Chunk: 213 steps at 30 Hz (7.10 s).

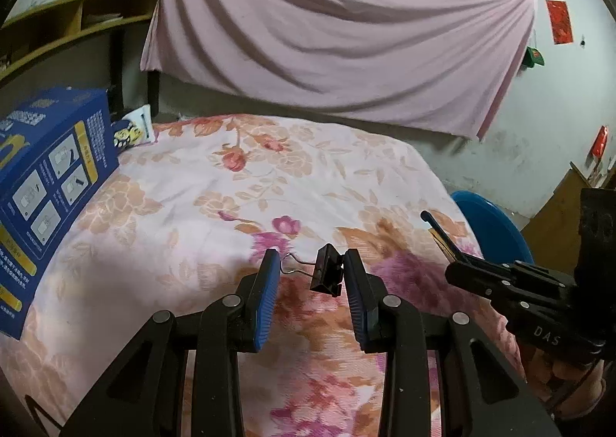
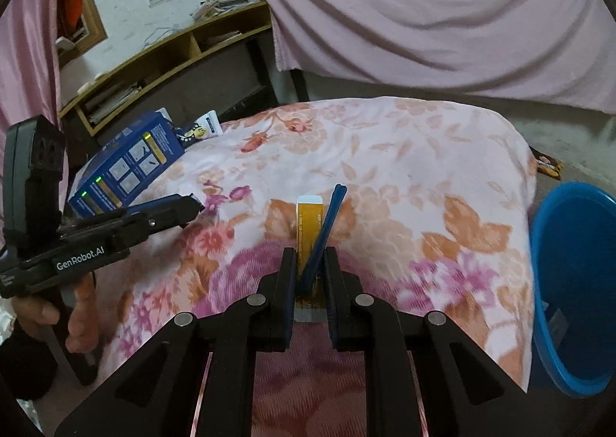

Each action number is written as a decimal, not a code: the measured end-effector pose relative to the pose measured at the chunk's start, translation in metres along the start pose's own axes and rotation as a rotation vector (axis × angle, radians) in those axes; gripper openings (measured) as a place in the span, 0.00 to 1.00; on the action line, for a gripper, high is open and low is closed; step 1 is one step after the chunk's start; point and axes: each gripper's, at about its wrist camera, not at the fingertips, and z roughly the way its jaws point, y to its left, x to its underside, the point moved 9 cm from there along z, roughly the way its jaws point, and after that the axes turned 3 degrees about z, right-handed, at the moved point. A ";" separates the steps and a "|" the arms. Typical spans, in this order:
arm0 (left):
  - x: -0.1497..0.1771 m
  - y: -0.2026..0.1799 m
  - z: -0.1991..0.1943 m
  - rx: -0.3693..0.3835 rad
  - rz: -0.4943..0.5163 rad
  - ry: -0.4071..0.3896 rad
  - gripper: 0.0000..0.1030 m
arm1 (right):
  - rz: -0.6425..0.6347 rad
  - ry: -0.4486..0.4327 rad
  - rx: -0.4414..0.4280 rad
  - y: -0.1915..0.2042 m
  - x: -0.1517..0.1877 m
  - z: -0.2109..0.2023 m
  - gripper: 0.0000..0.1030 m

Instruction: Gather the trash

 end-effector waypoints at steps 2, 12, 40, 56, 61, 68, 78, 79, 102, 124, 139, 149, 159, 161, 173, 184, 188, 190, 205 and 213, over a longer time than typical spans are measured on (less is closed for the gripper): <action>-0.002 -0.005 -0.004 0.009 0.009 -0.024 0.28 | -0.012 -0.021 0.018 0.000 0.002 -0.008 0.11; -0.013 -0.025 -0.030 -0.003 0.053 -0.174 0.28 | 0.018 -0.190 -0.003 -0.006 -0.003 -0.044 0.11; -0.085 -0.264 -0.027 0.294 0.420 -0.467 0.28 | 0.109 -0.805 0.496 -0.144 -0.023 -0.219 0.12; -0.090 -0.305 0.023 0.343 0.429 -0.373 0.28 | 0.213 -0.754 0.536 -0.204 -0.006 -0.223 0.12; -0.092 -0.306 0.035 0.345 0.414 -0.334 0.28 | 0.256 -0.736 0.516 -0.215 -0.003 -0.218 0.12; -0.093 -0.315 0.057 0.355 0.400 -0.257 0.29 | 0.295 -0.696 0.502 -0.227 -0.002 -0.209 0.12; -0.091 -0.318 0.090 0.373 0.334 -0.136 0.29 | 0.360 -0.628 0.491 -0.244 0.005 -0.197 0.13; -0.090 -0.318 0.091 0.374 0.329 -0.131 0.29 | 0.367 -0.623 0.490 -0.246 0.006 -0.197 0.13; -0.091 -0.281 0.064 0.269 0.287 -0.177 0.52 | 0.394 -0.592 0.477 -0.246 0.010 -0.195 0.25; -0.087 -0.185 -0.023 0.080 0.167 -0.364 0.96 | 0.287 -0.677 0.496 -0.189 0.001 -0.209 0.71; -0.041 -0.120 -0.092 -0.020 0.122 -0.454 0.98 | 0.219 -0.777 0.516 -0.126 0.020 -0.224 0.98; -0.002 -0.106 -0.138 -0.051 0.148 -0.493 0.98 | 0.198 -0.851 0.527 -0.083 0.050 -0.244 1.00; 0.037 -0.094 -0.171 -0.066 0.161 -0.498 0.98 | 0.185 -0.863 0.542 -0.039 0.078 -0.255 1.00; 0.044 -0.093 -0.177 -0.072 0.169 -0.501 0.98 | 0.187 -0.865 0.544 -0.031 0.083 -0.256 1.00; 0.083 -0.074 -0.201 -0.099 0.182 -0.509 0.98 | 0.186 -0.841 0.575 0.000 0.107 -0.259 1.00; 0.105 -0.065 -0.200 -0.126 0.186 -0.506 0.98 | 0.114 -0.826 0.596 0.029 0.117 -0.247 1.00; 0.108 -0.060 -0.195 -0.133 0.181 -0.502 0.98 | 0.120 -0.817 0.596 0.030 0.119 -0.241 1.00; 0.109 -0.056 -0.192 -0.139 0.173 -0.502 0.98 | 0.114 -0.805 0.593 0.032 0.118 -0.235 1.00; 0.109 -0.036 -0.176 -0.160 0.139 -0.488 0.98 | 0.082 -0.715 0.584 0.033 0.113 -0.197 1.00; 0.110 -0.036 -0.176 -0.159 0.139 -0.489 0.98 | 0.092 -0.697 0.585 0.030 0.114 -0.193 1.00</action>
